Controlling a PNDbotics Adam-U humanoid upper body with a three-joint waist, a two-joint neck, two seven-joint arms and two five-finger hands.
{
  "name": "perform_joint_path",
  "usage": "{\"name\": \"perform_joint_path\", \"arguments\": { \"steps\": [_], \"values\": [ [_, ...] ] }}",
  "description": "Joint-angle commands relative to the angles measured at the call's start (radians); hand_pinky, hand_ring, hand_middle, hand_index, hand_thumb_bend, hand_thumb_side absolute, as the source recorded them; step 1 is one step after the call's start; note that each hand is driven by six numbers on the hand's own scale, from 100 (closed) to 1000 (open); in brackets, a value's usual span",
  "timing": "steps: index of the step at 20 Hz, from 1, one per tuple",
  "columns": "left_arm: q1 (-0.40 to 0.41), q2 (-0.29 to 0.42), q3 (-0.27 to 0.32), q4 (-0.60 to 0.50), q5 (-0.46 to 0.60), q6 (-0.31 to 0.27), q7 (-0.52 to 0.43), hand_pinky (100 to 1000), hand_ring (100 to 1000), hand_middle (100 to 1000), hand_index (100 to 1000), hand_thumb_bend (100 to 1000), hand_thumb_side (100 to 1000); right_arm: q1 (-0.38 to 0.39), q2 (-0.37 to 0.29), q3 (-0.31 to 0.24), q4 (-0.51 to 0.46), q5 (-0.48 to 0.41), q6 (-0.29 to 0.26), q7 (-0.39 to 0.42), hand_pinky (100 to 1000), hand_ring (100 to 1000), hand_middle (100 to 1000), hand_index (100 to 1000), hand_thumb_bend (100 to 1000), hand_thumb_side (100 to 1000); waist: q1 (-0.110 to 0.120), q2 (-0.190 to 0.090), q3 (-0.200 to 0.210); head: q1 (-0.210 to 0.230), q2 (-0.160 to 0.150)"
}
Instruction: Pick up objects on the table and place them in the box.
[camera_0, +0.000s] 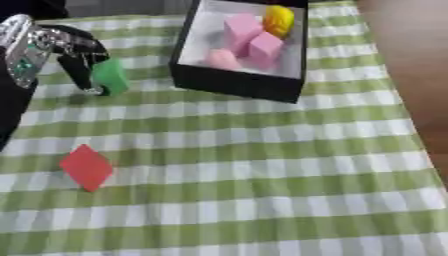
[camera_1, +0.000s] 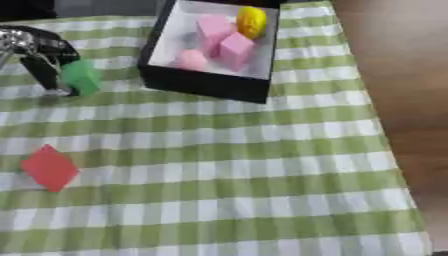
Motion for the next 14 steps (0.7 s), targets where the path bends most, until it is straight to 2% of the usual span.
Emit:
{"name": "perform_joint_path", "arguments": {
  "steps": [1, 4, 7, 12, 14],
  "values": [
    [-0.013, 0.017, 0.002, -0.012, 0.010, 0.017, 0.005, 867, 759, 605, 724, 243, 100, -0.007, -0.019, -0.014, -0.018, 0.007, 0.001, 0.000, 1000, 664, 552, 741, 100, 532, 0.001, -0.031, 0.000, 0.003, -0.005],
    [-0.012, 0.021, -0.001, -0.025, 0.027, 0.029, 0.003, 849, 739, 588, 706, 207, 100, -0.005, -0.019, -0.015, -0.018, 0.007, 0.001, -0.001, 1000, 664, 552, 741, 100, 532, 0.001, -0.033, 0.000, 0.003, -0.005],
    [-0.012, 0.028, 0.002, -0.053, 0.053, 0.044, 0.010, 820, 697, 555, 678, 133, 100, -0.002, -0.021, -0.016, -0.018, 0.008, 0.001, -0.002, 1000, 664, 552, 741, 100, 532, 0.002, -0.035, 0.001, 0.002, -0.005],
    [-0.023, 0.058, 0.011, -0.130, 0.097, 0.083, 0.042, 775, 651, 507, 618, 123, 100, 0.004, -0.024, -0.017, -0.018, 0.010, 0.003, -0.004, 1000, 664, 552, 741, 100, 532, 0.005, -0.041, 0.005, 0.000, -0.004],
    [-0.031, 0.073, 0.017, -0.170, 0.102, 0.097, 0.063, 770, 644, 492, 602, 164, 100, 0.006, -0.026, -0.017, -0.018, 0.010, 0.003, -0.005, 1000, 664, 552, 741, 100, 532, 0.006, -0.043, 0.006, -0.002, -0.004]
  ]
}}
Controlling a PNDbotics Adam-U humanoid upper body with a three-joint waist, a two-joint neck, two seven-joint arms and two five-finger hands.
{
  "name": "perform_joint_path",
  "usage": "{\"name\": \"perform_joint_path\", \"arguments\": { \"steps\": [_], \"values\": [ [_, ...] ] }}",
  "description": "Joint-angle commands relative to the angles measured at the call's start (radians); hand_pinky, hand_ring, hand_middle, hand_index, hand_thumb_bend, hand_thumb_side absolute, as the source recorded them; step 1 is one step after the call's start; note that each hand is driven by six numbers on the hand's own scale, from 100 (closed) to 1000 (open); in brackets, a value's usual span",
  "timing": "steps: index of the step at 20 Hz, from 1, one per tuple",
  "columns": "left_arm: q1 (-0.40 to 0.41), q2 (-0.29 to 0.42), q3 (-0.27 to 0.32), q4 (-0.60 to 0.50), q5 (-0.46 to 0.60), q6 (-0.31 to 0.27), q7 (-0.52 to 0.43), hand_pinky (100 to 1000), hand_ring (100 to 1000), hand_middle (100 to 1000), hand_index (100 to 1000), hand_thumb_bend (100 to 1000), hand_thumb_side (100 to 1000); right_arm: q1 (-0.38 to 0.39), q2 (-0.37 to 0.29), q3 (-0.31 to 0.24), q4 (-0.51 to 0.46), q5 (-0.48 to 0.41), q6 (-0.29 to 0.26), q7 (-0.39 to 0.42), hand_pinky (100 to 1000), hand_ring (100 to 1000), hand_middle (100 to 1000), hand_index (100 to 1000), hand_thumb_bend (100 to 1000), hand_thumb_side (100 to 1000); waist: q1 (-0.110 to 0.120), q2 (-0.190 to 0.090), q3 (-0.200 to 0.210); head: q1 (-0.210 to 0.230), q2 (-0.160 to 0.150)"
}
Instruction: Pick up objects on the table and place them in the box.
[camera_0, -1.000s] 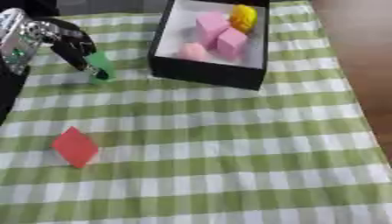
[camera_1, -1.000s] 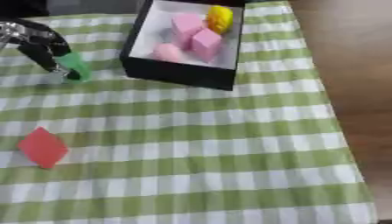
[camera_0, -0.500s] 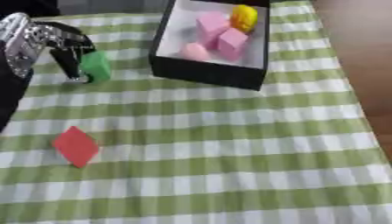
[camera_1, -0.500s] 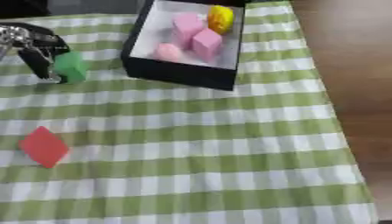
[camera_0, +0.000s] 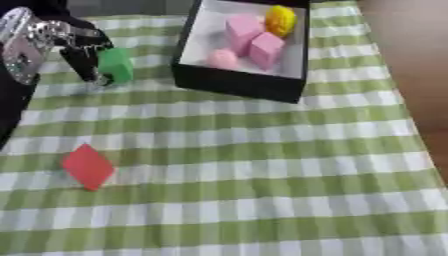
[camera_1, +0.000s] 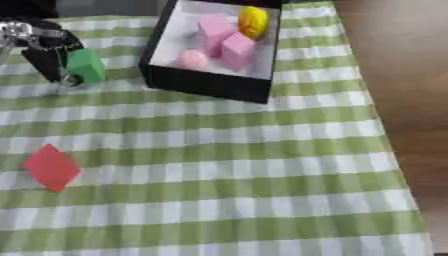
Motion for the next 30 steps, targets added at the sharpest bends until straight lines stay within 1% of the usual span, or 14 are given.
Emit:
{"name": "perform_joint_path", "arguments": {
  "steps": [1, 5, 6, 8, 10, 11, 12, 14, 16, 18, 21, 23, 27, 30],
  "values": [
    [-0.039, 0.057, 0.017, -0.073, 0.012, 0.023, 0.032, 770, 644, 490, 596, 175, 100, -0.007, -0.027, -0.015, -0.018, 0.005, 0.001, -0.003, 1000, 664, 552, 741, 100, 531, 0.007, -0.044, 0.003, -0.004, -0.004],
    [-0.072, 0.065, 0.027, -0.138, 0.014, 0.031, 0.062, 764, 631, 494, 564, 174, 100, -0.006, -0.029, -0.016, -0.018, 0.003, -0.001, -0.005, 1000, 664, 552, 741, 100, 531, 0.008, -0.047, 0.003, -0.006, -0.006],
    [-0.087, 0.062, 0.025, -0.151, 0.009, 0.030, 0.069, 763, 634, 502, 555, 198, 100, -0.007, -0.030, -0.017, -0.018, 0.003, -0.002, -0.005, 1000, 664, 552, 741, 100, 530, 0.009, -0.048, 0.002, -0.005, -0.006],
    [-0.117, 0.045, 0.017, -0.173, -0.009, 0.023, 0.081, 761, 632, 502, 550, 208, 100, -0.010, -0.030, -0.017, -0.018, 0.001, -0.004, -0.007, 1000, 664, 552, 741, 100, 530, 0.009, -0.049, -0.001, -0.003, -0.009],
    [-0.147, 0.017, 0.008, -0.194, -0.023, 0.005, 0.099, 755, 633, 505, 553, 238, 100, -0.016, -0.029, -0.017, -0.018, -0.002, -0.005, -0.008, 1000, 664, 552, 741, 100, 529, 0.008, -0.049, -0.006, 0.000, -0.011],
    [-0.158, 0.004, 0.003, -0.202, -0.030, -0.009, 0.108, 751, 630, 506, 554, 243, 100, -0.019, -0.029, -0.017, -0.018, -0.003, -0.006, -0.008, 1000, 665, 552, 741, 100, 529, 0.008, -0.048, -0.009, 0.002, -0.011],
    [-0.170, -0.014, -0.003, -0.207, -0.033, -0.025, 0.114, 750, 627, 507, 554, 227, 100, -0.023, -0.029, -0.016, -0.018, -0.005, -0.007, -0.008, 1000, 665, 552, 741, 100, 536, 0.008, -0.047, -0.013, 0.006, -0.012],
    [-0.192, -0.045, -0.010, -0.206, -0.037, -0.050, 0.121, 750, 627, 507, 553, 244, 100, -0.030, -0.029, -0.015, -0.018, -0.008, -0.008, -0.008, 1000, 664, 552, 741, 100, 528, 0.008, -0.046, -0.021, 0.012, -0.016],
    [-0.208, -0.072, -0.016, -0.198, -0.044, -0.075, 0.132, 748, 628, 508, 553, 256, 100, -0.036, -0.029, -0.014, -0.018, -0.011, -0.009, -0.007, 1000, 664, 552, 740, 100, 528, 0.009, -0.045, -0.027, 0.018, -0.017],
    [-0.219, -0.102, -0.029, -0.187, -0.052, -0.113, 0.146, 742, 631, 508, 553, 275, 100, -0.042, -0.027, -0.012, -0.018, -0.014, -0.008, -0.005, 1000, 664, 552, 740, 100, 529, 0.010, -0.043, -0.033, 0.025, -0.021],
    [-0.222, -0.139, -0.057, -0.159, -0.073, -0.170, 0.158, 730, 630, 509, 552, 298, 100, -0.048, -0.023, -0.008, -0.018, -0.016, -0.005, -0.001, 1000, 664, 552, 740, 100, 529, 0.012, -0.043, -0.039, 0.033, -0.023],
    [-0.217, -0.164, -0.076, -0.129, -0.090, -0.206, 0.162, 746, 628, 510, 550, 300, 100, -0.052, -0.020, -0.007, -0.018, -0.017, -0.004, 0.001, 1000, 664, 552, 740, 100, 530, 0.012, -0.042, -0.043, 0.036, -0.024],
    [-0.201, -0.208, -0.104, -0.048, -0.151, -0.251, 0.165, 757, 637, 515, 555, 324, 100, -0.061, -0.015, -0.004, -0.018, -0.020, -0.002, 0.006, 1000, 664, 552, 740, 100, 530, 0.013, -0.039, -0.048, 0.043, -0.023],
    [-0.188, -0.235, -0.103, 0.001, -0.195, -0.272, 0.178, 762, 646, 527, 569, 337, 100, -0.063, -0.012, -0.004, -0.018, -0.020, 0.001, 0.008, 1000, 664, 552, 740, 100, 531, 0.013, -0.036, -0.050, 0.048, -0.022]
  ]
}}
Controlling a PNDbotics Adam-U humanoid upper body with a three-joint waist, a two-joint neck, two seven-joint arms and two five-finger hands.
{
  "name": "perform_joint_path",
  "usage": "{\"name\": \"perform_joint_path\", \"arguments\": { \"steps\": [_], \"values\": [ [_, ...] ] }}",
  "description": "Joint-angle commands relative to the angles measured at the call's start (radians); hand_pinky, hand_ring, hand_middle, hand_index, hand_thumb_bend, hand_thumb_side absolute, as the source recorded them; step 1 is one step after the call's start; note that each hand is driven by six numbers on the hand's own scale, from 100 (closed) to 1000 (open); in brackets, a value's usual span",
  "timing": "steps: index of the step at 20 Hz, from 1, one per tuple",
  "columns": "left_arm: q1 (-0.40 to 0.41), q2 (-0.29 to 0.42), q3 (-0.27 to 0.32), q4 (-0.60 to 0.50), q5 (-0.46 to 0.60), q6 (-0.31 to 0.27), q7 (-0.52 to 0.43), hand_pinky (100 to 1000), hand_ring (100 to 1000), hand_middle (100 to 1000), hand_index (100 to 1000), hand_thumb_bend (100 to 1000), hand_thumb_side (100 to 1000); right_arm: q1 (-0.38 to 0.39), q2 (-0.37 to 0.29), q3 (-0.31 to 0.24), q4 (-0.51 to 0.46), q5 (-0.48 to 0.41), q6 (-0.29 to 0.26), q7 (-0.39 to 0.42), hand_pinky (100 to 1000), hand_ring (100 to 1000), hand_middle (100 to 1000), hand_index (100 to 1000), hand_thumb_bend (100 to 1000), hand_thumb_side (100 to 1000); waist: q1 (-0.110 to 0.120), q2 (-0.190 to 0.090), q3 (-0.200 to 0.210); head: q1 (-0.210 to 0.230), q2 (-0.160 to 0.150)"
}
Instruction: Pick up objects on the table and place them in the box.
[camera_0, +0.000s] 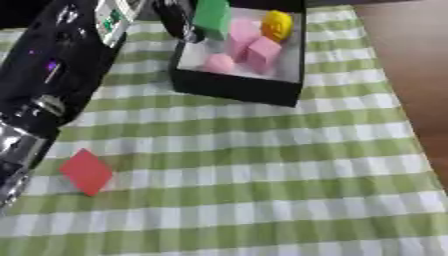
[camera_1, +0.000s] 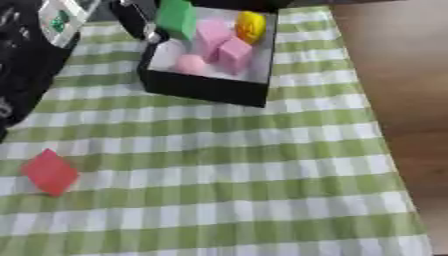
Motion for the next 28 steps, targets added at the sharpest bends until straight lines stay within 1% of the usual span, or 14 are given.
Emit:
{"name": "perform_joint_path", "arguments": {
  "steps": [1, 2, 3, 4, 7, 9, 10, 12, 13, 14, 16, 18, 23, 28],
  "values": [
    [-0.011, -0.012, 0.005, 0.035, -0.042, -0.024, 0.014, 765, 652, 535, 579, 350, 100, -0.016, -0.014, -0.005, -0.018, -0.005, 0.001, 0.004, 1000, 664, 552, 740, 100, 531, 0.008, -0.031, -0.003, 0.007, -0.012],
    [-0.008, -0.017, 0.006, 0.046, -0.049, -0.032, 0.013, 778, 676, 564, 612, 420, 100, -0.016, -0.014, -0.005, -0.018, -0.005, 0.002, 0.004, 1000, 664, 552, 740, 100, 531, 0.008, -0.030, -0.003, 0.008, -0.011],
    [-0.006, -0.019, 0.007, 0.054, -0.055, -0.040, 0.007, 788, 696, 586, 637, 446, 100, -0.016, -0.014, -0.005, -0.018, -0.005, 0.002, 0.004, 1000, 664, 552, 740, 100, 531, 0.009, -0.030, -0.003, 0.008, -0.010],
    [-0.006, -0.020, 0.009, 0.059, -0.059, -0.047, 0.001, 822, 754, 647, 707, 493, 100, -0.016, -0.014, -0.006, -0.018, -0.005, 0.002, 0.004, 1000, 664, 552, 740, 100, 531, 0.009, -0.030, -0.003, 0.007, -0.010],
    [-0.005, -0.016, 0.021, 0.051, -0.071, -0.046, -0.004, 879, 834, 745, 812, 567, 100, -0.014, -0.013, -0.005, -0.018, -0.004, 0.004, 0.004, 1000, 664, 552, 740, 100, 531, 0.009, -0.031, -0.001, 0.007, -0.009],
    [-0.005, -0.013, 0.028, 0.035, -0.079, -0.033, 0.014, 899, 856, 770, 839, 585, 100, -0.014, -0.012, -0.005, -0.018, -0.004, 0.005, 0.004, 1000, 664, 552, 740, 100, 531, 0.009, -0.032, 0.000, 0.007, -0.009],
    [-0.004, -0.013, 0.030, 0.028, -0.080, -0.026, 0.024, 916, 878, 797, 878, 596, 119, -0.014, -0.012, -0.005, -0.018, -0.004, 0.005, 0.005, 1000, 664, 551, 740, 100, 531, 0.009, -0.032, 0.000, 0.007, -0.009],
    [-0.002, -0.010, 0.035, 0.012, -0.078, -0.010, 0.045, 924, 896, 820, 908, 594, 157, -0.013, -0.012, -0.005, -0.018, -0.003, 0.006, 0.005, 1000, 664, 551, 740, 100, 531, 0.008, -0.032, 0.001, 0.007, -0.008],
    [-0.001, -0.008, 0.038, 0.002, -0.074, -0.002, 0.056, 920, 892, 816, 905, 571, 150, -0.013, -0.012, -0.004, -0.018, -0.003, 0.007, 0.005, 1000, 664, 551, 740, 100, 532, 0.008, -0.032, 0.002, 0.007, -0.007],
    [0.001, -0.004, 0.041, -0.011, -0.068, 0.007, 0.068, 912, 884, 809, 891, 533, 100, -0.012, -0.013, -0.005, -0.018, -0.002, 0.007, 0.005, 1000, 664, 551, 740, 100, 532, 0.009, -0.032, 0.003, 0.007, -0.007],
    [0.007, 0.011, 0.046, -0.048, -0.048, 0.028, 0.094, 897, 861, 789, 869, 425, 100, -0.011, -0.015, -0.005, -0.018, -0.001, 0.008, 0.004, 1000, 664, 551, 740, 100, 531, 0.010, -0.033, 0.007, 0.004, -0.007],
    [0.017, 0.035, 0.051, -0.097, -0.008, 0.050, 0.110, 879, 840, 772, 853, 362, 100, -0.008, -0.019, -0.006, -0.018, 0.000, 0.008, 0.003, 1000, 664, 551, 740, 100, 531, 0.012, -0.036, 0.012, -0.001, -0.005],
    [0.062, 0.144, 0.052, -0.301, 0.195, 0.097, 0.101, 850, 807, 758, 831, 261, 100, 0.003, -0.030, -0.012, -0.018, 0.002, 0.003, -0.005, 1000, 664, 552, 740, 100, 529, 0.015, -0.042, 0.025, -0.024, 0.000],
    [0.132, 0.298, 0.035, -0.542, 0.417, 0.170, 0.046, 845, 804, 779, 834, 240, 100, 0.014, -0.041, -0.017, -0.018, 0.006, -0.001, -0.012, 1000, 664, 551, 740, 100, 529, 0.016, -0.048, 0.039, -0.046, 0.002]
  ]
}}
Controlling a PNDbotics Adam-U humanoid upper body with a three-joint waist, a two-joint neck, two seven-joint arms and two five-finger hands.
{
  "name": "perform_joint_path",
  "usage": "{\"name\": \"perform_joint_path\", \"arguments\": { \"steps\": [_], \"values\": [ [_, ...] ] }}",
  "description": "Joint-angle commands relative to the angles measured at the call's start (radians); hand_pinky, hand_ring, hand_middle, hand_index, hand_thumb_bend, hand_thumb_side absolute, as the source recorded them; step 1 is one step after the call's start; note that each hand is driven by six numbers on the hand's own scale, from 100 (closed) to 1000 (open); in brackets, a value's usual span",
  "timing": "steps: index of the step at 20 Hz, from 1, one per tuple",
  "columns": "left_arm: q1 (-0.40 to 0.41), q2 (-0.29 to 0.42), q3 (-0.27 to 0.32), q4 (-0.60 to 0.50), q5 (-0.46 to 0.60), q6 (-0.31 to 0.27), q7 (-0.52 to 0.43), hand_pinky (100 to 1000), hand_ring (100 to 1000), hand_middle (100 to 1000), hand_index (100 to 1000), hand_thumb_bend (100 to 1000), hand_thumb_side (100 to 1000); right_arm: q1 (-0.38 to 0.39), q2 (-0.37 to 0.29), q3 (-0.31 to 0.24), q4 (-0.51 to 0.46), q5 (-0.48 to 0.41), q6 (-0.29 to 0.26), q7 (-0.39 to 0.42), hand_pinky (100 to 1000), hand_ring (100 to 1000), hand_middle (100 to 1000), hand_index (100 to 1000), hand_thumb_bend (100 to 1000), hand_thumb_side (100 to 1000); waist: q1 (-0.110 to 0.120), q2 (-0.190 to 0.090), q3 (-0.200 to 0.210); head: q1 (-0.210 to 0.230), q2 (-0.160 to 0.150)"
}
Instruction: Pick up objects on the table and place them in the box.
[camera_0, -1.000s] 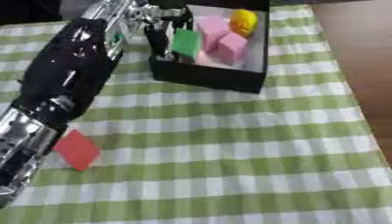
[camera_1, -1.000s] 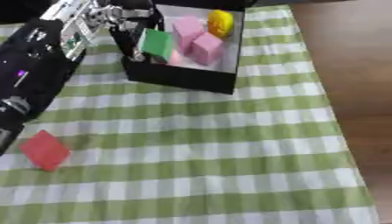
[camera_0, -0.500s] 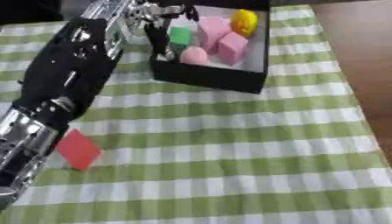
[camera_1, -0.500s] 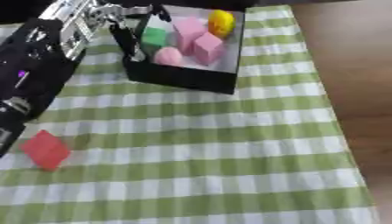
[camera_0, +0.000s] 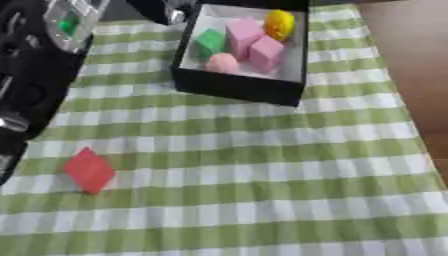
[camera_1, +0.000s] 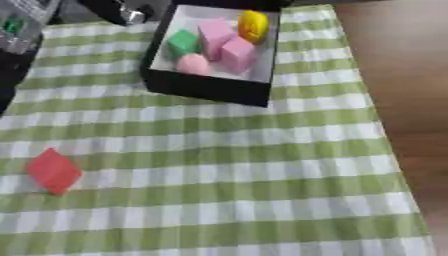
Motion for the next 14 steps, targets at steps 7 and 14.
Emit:
{"name": "perform_joint_path", "arguments": {
  "steps": [7, 14],
  "values": [
    [0.117, 0.305, -0.030, -0.351, 0.286, 0.101, -0.094, 855, 817, 785, 840, 278, 107, 0.000, -0.049, -0.016, -0.018, 0.008, -0.006, -0.008, 1000, 664, 551, 740, 100, 528, 0.012, -0.051, 0.014, -0.023, 0.001],
    [0.393, 0.551, 0.002, -0.611, 0.432, 0.105, -0.130, 856, 830, 794, 864, 334, 235, -0.002, -0.052, -0.018, -0.018, 0.011, -0.009, -0.008, 1000, 663, 551, 740, 100, 529, 0.013, -0.042, 0.011, -0.026, -0.004]
  ]
}}
